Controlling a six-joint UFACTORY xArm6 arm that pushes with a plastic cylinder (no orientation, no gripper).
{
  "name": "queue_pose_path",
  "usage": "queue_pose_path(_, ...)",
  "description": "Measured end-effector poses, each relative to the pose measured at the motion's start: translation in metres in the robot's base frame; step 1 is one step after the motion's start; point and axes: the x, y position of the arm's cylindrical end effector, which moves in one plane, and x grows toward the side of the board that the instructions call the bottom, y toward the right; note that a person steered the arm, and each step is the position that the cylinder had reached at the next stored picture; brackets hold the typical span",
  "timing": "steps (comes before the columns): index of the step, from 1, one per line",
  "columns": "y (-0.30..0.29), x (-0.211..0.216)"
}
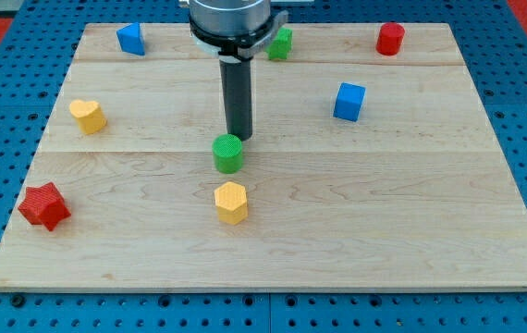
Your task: Move the green circle to the right side of the yellow hexagon
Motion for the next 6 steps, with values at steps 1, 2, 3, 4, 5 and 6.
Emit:
queue_pose_path(1,-0.031,0.000)
queue_pose_path(2,-0.045,0.010)
queue_pose_path(3,0.002,0.028)
queue_pose_path(4,0.032,0.044)
queue_pose_path(5,0.021,0.059)
queue_pose_path(6,0.017,0.075)
